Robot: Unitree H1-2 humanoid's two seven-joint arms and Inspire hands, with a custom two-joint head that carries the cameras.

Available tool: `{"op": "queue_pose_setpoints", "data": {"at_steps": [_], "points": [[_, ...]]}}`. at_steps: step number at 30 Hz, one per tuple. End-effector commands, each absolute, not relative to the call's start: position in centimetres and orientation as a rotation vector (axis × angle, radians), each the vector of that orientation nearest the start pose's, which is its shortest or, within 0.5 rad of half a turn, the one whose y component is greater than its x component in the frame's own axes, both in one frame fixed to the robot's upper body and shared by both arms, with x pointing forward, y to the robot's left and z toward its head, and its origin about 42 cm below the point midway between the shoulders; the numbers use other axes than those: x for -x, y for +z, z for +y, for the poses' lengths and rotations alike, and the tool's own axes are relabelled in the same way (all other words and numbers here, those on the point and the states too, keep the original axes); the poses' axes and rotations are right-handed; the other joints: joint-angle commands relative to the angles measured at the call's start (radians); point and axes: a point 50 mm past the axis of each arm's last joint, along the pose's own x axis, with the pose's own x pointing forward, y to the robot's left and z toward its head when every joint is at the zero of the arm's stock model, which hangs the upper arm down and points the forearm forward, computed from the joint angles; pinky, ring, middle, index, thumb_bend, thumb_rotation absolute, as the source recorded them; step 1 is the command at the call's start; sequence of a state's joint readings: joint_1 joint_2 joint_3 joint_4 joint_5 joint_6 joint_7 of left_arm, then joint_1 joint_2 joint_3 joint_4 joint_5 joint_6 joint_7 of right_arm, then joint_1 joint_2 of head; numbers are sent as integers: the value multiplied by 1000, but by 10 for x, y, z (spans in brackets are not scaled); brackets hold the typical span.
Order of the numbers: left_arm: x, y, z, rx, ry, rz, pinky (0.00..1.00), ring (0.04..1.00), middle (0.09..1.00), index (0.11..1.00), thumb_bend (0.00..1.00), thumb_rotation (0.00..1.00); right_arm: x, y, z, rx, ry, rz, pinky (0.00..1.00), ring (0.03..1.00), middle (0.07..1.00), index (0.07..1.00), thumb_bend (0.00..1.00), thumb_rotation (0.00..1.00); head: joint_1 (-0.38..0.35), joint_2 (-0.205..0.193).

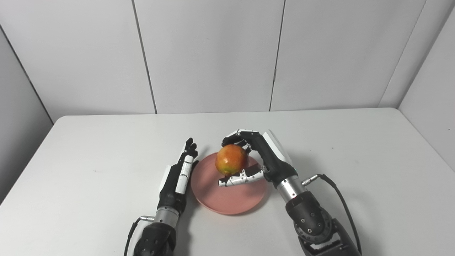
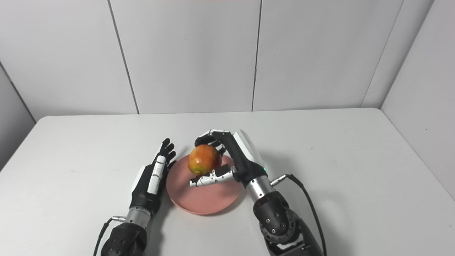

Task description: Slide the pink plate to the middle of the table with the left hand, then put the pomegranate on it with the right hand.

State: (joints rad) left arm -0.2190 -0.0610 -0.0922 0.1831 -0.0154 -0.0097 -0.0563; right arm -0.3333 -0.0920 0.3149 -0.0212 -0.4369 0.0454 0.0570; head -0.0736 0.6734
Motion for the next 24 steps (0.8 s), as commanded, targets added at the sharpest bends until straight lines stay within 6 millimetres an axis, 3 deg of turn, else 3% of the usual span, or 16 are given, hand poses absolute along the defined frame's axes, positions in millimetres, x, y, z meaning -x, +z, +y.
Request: {"op": "queue_pose_setpoints", "data": {"at_steps": [1, 24], "points": [[-357, 139, 131, 67, -235, -145, 954, 992, 998, 985, 547, 1000, -365, 210, -121, 604, 338, -486, 360, 425, 454, 514, 525, 0, 2, -1], [-356, 139, 132, 52, -226, -143, 953, 986, 990, 980, 542, 1000, -376, 178, -127, 775, 351, -532, 307, 401, 445, 529, 520, 0, -2, -1]]}}
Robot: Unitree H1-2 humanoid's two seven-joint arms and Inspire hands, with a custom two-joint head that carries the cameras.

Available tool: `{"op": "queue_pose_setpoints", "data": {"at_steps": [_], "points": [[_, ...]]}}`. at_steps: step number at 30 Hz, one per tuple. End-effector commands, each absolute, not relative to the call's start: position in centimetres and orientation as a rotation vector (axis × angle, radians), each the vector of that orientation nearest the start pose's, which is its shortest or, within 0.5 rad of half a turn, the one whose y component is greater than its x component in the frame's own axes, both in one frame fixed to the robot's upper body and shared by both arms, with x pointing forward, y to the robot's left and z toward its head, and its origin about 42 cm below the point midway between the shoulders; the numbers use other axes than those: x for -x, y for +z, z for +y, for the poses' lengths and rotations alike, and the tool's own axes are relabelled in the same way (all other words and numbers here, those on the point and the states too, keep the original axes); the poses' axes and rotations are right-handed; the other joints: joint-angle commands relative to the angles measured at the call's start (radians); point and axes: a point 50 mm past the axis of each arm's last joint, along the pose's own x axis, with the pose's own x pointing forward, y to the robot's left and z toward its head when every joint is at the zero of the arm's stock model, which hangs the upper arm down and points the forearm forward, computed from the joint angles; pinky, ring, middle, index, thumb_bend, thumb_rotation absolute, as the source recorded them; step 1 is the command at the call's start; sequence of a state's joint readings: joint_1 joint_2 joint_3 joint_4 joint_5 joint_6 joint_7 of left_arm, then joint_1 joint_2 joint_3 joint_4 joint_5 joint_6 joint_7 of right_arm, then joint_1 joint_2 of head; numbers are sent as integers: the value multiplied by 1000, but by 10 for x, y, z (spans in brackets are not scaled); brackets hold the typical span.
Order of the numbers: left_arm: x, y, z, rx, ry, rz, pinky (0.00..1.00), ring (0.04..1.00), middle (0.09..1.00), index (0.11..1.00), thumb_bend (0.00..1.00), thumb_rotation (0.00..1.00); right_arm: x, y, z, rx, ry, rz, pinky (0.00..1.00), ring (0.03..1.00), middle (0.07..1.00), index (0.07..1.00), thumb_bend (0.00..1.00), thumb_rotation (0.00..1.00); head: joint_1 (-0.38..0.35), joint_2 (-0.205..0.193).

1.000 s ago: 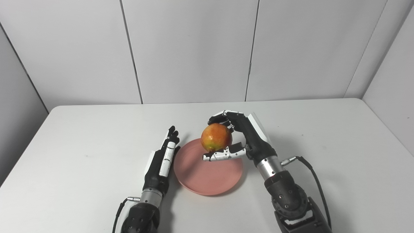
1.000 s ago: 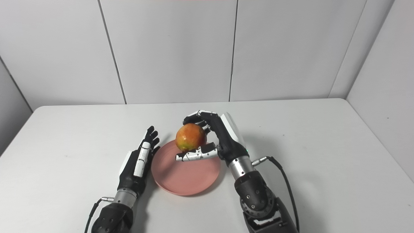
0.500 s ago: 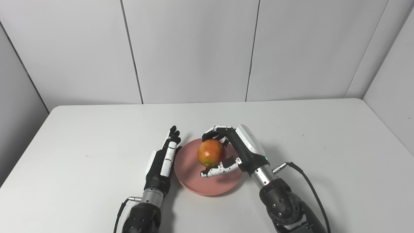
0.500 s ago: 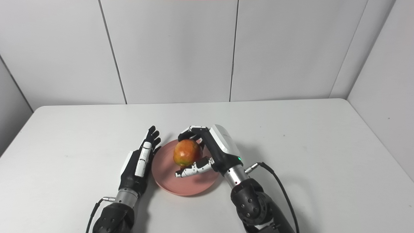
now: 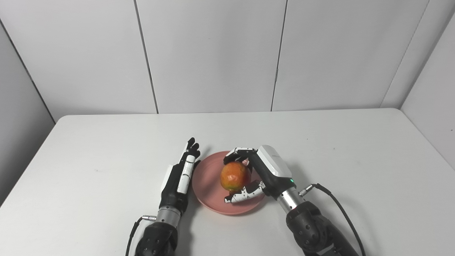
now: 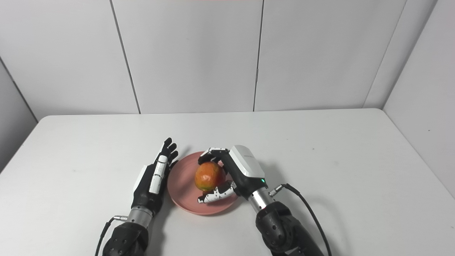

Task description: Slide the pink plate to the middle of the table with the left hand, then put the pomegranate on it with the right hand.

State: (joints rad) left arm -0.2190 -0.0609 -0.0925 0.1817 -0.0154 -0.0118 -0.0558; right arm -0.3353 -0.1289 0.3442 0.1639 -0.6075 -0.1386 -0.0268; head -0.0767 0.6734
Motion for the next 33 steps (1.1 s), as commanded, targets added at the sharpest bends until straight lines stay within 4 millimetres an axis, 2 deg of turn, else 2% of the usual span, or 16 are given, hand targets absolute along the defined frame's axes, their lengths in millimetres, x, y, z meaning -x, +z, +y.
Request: {"op": "queue_pose_setpoints", "data": {"at_steps": [1, 5, 10, 11, 12, 14, 16, 18, 23, 26, 28, 31, 33], "points": [[-356, 140, 132, 52, -226, -144, 952, 985, 990, 979, 542, 1000, -376, 177, -127, 779, 352, -532, 315, 411, 451, 526, 521, 0, 1, -1], [-356, 140, 132, 59, -222, -142, 951, 984, 988, 977, 541, 1000, -377, 176, -126, 810, 355, -538, 355, 453, 461, 519, 523, 0, 1, 0], [-356, 140, 132, 66, -223, -138, 958, 988, 992, 980, 541, 1000, -376, 175, -126, 822, 377, -546, 372, 450, 445, 541, 521, 4, 1, -1], [-356, 140, 132, 66, -222, -138, 958, 988, 991, 979, 540, 1000, -376, 175, -126, 814, 388, -546, 409, 488, 458, 536, 522, 5, 2, 0], [-356, 140, 132, 63, -222, -141, 958, 988, 991, 979, 539, 1000, -376, 174, -126, 806, 398, -547, 444, 524, 543, 516, 520, 71, 3, 0], [-356, 140, 133, 58, -224, -144, 957, 990, 991, 980, 537, 1000, -375, 173, -126, 820, 414, -545, 542, 617, 661, 666, 673, 168, 2, 3], [-356, 141, 133, 57, -225, -147, 957, 993, 995, 983, 538, 1000, -373, 174, -125, 882, 439, -532, 631, 712, 732, 730, 679, 315, 0, 5], [-356, 141, 133, 57, -226, -148, 959, 993, 996, 983, 542, 1000, -372, 176, -124, 923, 463, -525, 796, 826, 808, 798, 675, 500, 1, 6], [-356, 141, 133, 49, -229, -149, 966, 994, 998, 982, 545, 1000, -372, 178, -122, 954, 496, -512, 906, 900, 868, 864, 676, 609, 2, 8], [-356, 141, 133, 49, -230, -150, 958, 988, 996, 984, 546, 1000, -372, 179, -122, 963, 505, -511, 985, 974, 936, 937, 664, 722, 1, 10], [-356, 141, 133, 54, -230, -147, 959, 989, 997, 986, 546, 1000, -372, 180, -122, 970, 511, -515, 998, 995, 966, 958, 654, 776, 1, 10], [-355, 141, 133, 55, -231, -146, 961, 991, 998, 988, 544, 1000, -371, 181, -122, 975, 504, -527, 1000, 1000, 993, 982, 650, 788, 3, 11], [-355, 141, 134, 52, -230, -148, 964, 993, 999, 988, 546, 1000, -370, 181, -122, 966, 491, -531, 1000, 1000, 998, 992, 662, 762, 2, 13]]}}
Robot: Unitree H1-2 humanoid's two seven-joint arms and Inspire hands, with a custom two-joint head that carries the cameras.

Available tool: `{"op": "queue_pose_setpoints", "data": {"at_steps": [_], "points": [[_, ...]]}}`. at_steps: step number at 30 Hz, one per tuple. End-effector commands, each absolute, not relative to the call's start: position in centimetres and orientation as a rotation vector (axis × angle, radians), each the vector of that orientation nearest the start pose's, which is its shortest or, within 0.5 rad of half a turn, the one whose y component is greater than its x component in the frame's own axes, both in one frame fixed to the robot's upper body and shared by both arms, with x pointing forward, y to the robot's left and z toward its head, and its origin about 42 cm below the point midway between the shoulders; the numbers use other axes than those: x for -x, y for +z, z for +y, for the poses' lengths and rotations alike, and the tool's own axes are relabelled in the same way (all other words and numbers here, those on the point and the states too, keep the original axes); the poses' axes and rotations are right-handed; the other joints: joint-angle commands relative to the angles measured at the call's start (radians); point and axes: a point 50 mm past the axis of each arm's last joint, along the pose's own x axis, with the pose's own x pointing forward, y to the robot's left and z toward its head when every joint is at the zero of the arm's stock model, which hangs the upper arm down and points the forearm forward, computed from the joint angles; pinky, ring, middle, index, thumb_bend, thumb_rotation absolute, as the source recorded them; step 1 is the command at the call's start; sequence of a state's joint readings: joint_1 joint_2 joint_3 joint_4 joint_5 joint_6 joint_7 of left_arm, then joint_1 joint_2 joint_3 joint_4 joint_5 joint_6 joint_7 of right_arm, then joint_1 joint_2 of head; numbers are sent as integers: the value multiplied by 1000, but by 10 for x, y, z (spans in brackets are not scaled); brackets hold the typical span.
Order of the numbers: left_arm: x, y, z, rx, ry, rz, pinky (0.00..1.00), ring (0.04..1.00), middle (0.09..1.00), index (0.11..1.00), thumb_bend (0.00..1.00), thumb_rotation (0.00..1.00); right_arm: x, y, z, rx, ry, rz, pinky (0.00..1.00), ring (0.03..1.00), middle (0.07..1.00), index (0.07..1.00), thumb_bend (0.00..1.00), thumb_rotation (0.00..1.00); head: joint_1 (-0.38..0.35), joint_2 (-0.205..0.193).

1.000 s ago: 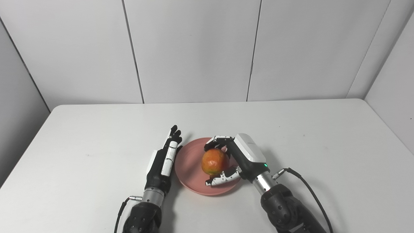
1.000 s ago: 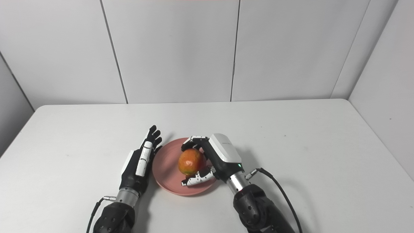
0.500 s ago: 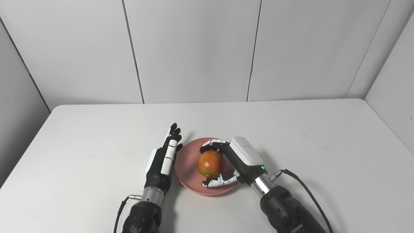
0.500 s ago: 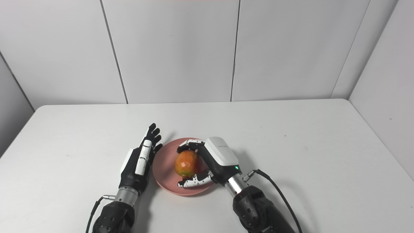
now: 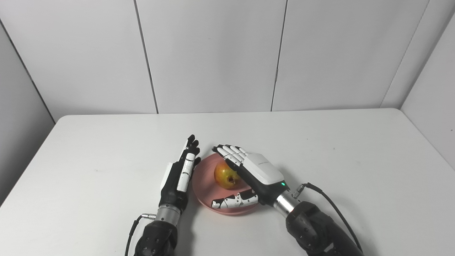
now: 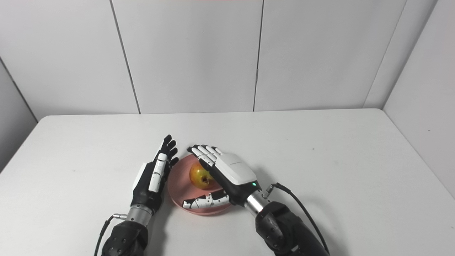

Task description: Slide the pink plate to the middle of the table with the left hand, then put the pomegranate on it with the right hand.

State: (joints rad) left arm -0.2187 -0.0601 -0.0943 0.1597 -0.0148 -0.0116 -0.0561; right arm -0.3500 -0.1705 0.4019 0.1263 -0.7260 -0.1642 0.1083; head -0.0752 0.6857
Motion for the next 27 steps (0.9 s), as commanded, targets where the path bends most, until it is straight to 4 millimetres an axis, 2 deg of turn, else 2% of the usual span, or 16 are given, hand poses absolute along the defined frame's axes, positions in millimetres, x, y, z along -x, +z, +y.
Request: {"op": "queue_pose_setpoints", "data": {"at_steps": [1, 8, 13, 17, 19, 21, 23, 27], "points": [[-355, 141, 134, 50, -228, -148, 964, 994, 999, 988, 546, 1000, -370, 182, -122, 961, 486, -533, 1000, 1000, 1000, 997, 669, 758, 0, 0], [-354, 143, 135, 57, -216, -138, 953, 985, 990, 976, 541, 1000, -365, 186, -128, 828, 408, -587, 1000, 1000, 1000, 1000, 646, 713, -1, 2], [-354, 143, 135, 66, -214, -140, 961, 985, 994, 978, 547, 1000, -359, 193, -138, 717, 347, -609, 1000, 1000, 1000, 1000, 671, 870, 1, 2], [-354, 144, 136, 69, -211, -133, 963, 988, 997, 981, 553, 1000, -355, 194, -152, 667, 297, -582, 1000, 1000, 1000, 1000, 694, 935, -3, 3], [-355, 144, 137, 71, -209, -127, 965, 989, 997, 982, 560, 1000, -354, 194, -160, 636, 276, -550, 993, 1000, 1000, 1000, 750, 987, -2, 1], [-355, 144, 137, 69, -207, -125, 969, 991, 999, 983, 564, 1000, -355, 194, -164, 563, 273, -526, 995, 1000, 1000, 1000, 744, 997, 2, 1], [-355, 144, 138, 63, -206, -129, 968, 990, 998, 983, 555, 1000, -355, 192, -166, 487, 285, -507, 1000, 1000, 1000, 1000, 691, 970, 3, 1], [-355, 144, 139, 54, -200, -139, 961, 985, 994, 983, 543, 1000, -354, 184, -170, 375, 280, -453, 1000, 1000, 1000, 1000, 672, 973, 3, -2]]}}
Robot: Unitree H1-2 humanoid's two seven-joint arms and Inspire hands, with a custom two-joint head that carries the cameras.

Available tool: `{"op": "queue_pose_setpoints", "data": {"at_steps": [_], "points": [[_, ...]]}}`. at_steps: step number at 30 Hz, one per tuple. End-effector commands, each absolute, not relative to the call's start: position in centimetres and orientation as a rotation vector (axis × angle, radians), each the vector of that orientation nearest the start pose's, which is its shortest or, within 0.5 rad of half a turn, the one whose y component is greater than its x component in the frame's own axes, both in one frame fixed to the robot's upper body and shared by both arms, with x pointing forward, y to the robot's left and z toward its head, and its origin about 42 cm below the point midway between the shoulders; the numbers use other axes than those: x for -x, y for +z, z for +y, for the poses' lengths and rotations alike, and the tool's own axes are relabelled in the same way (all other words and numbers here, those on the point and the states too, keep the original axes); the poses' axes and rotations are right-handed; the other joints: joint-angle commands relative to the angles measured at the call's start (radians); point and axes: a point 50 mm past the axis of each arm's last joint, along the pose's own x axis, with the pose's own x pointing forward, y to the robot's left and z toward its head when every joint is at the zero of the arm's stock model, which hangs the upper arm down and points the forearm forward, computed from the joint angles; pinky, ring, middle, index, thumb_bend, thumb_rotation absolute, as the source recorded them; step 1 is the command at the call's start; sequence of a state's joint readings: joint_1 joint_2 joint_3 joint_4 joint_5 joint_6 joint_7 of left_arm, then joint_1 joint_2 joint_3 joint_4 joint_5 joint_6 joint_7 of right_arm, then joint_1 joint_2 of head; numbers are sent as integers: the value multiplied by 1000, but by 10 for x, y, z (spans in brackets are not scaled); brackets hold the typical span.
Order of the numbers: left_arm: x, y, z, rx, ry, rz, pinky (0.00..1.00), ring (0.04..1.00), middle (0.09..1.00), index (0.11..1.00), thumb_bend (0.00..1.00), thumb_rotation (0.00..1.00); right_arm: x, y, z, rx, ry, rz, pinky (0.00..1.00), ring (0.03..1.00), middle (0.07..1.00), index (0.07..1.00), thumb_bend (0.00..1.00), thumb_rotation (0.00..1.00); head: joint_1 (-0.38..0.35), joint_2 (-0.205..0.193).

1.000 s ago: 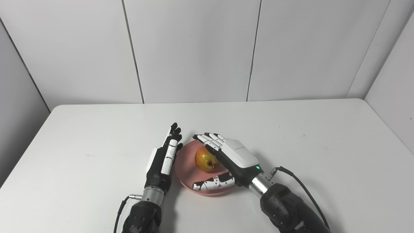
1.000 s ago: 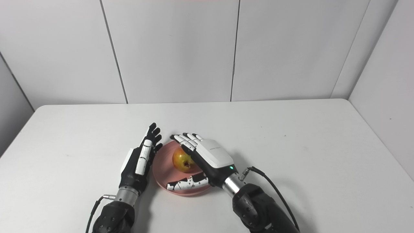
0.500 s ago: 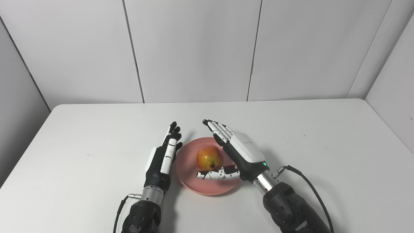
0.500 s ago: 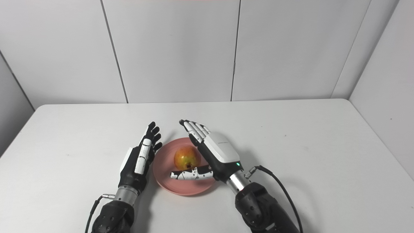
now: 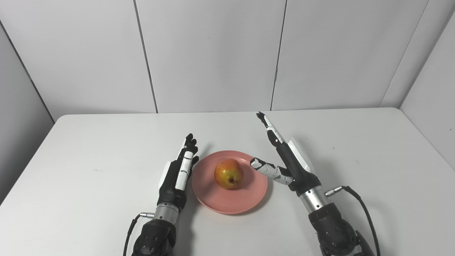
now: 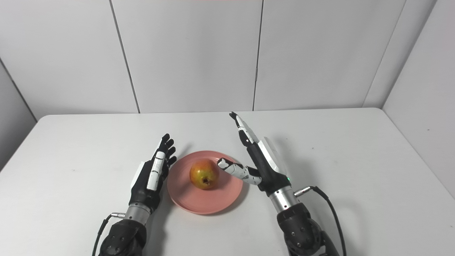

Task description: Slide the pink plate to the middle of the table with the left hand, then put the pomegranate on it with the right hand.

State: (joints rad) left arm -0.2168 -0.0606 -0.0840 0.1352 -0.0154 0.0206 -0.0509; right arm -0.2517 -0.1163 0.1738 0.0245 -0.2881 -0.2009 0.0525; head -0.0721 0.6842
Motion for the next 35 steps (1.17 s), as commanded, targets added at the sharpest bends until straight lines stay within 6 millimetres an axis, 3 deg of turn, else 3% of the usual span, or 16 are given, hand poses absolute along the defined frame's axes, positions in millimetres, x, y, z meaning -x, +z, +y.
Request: {"op": "queue_pose_setpoints", "data": {"at_steps": [1, 9, 19, 35], "points": [[-355, 144, 140, 48, -200, -140, 961, 985, 994, 983, 542, 1000, -353, 182, -172, 366, 277, -431, 1000, 1000, 1000, 1000, 673, 978, 3, 1], [-355, 143, 150, 39, -187, -147, 963, 983, 991, 987, 535, 1000, -344, 164, -182, 260, 211, -266, 1000, 1000, 1000, 1000, 765, 1000, -4, 5], [-353, 144, 166, 42, -175, -146, 956, 975, 984, 987, 562, 1000, -341, 150, -171, 89, 146, -216, 1000, 1000, 1000, 1000, 703, 973, -10, 1], [-351, 139, 170, 28, -194, -138, 968, 985, 994, 998, 565, 1000, -343, 141, -176, -18, 125, -192, 1000, 1000, 1000, 1000, 747, 949, -19, -8]]}}
